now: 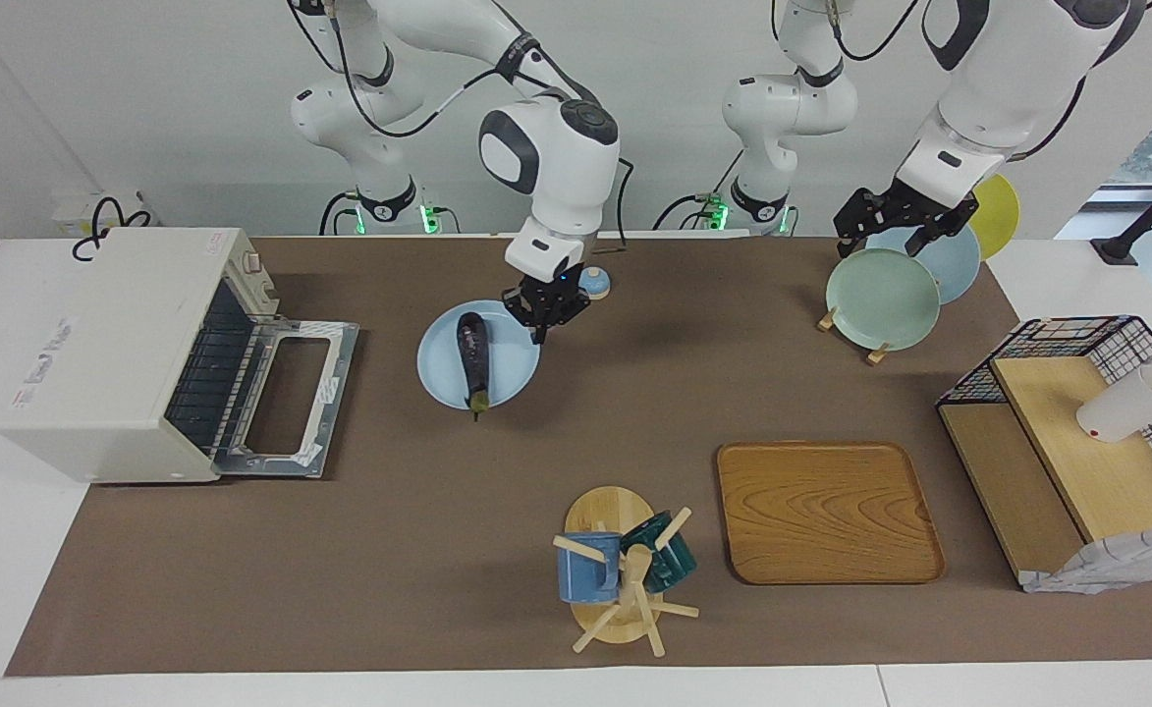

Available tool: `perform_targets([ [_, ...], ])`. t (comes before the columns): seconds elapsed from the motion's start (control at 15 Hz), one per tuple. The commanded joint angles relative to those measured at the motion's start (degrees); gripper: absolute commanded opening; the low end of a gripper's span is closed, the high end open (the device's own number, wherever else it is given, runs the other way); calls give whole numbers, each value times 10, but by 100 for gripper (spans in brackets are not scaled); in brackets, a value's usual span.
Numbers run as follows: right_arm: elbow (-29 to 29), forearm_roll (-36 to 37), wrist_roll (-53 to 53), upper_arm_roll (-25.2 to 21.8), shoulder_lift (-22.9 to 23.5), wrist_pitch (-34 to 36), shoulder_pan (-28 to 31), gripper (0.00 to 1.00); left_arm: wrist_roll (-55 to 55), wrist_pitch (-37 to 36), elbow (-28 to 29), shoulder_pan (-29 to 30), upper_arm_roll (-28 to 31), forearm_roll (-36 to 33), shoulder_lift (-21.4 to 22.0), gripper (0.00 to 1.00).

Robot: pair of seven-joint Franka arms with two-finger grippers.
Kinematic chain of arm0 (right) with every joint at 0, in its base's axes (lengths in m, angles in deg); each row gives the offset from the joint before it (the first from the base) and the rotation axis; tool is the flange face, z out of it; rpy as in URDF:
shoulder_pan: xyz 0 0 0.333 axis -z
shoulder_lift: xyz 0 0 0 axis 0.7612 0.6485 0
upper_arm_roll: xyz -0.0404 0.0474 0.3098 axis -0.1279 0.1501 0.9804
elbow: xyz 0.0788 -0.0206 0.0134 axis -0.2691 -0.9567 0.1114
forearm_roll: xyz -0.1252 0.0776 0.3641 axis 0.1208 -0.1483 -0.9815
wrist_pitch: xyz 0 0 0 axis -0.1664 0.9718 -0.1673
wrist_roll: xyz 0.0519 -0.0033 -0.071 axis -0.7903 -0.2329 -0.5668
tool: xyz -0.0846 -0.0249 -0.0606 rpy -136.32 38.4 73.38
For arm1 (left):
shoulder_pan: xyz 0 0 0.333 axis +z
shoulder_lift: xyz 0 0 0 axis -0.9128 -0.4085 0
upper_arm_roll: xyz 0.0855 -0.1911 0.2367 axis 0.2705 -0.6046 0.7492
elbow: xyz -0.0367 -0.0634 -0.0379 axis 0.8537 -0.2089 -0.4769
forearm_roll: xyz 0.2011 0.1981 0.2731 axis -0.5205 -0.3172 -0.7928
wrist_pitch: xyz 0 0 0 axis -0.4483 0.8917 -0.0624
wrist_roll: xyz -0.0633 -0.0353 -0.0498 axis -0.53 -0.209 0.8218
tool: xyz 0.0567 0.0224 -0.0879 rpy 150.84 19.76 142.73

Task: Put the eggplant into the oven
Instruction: 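Carry the eggplant into the open oven with the right gripper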

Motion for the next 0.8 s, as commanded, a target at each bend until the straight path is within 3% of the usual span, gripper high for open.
perform_targets([
  [0.0,-63,10,-51,6,-50,9,70,0,-3,-13,-9,-4,5,-10,-3,100],
  [0.27,-84,6,-192,7,-67,2,193,0,-3,-12,-9,-2,5,-11,-3,100],
  [0.53,-104,5,-264,7,-80,-3,265,0,-1,-10,-10,-2,5,-11,-3,100],
  [0.73,-136,2,-334,7,-86,-52,325,0,-1,-10,-10,-2,5,-11,-3,100],
])
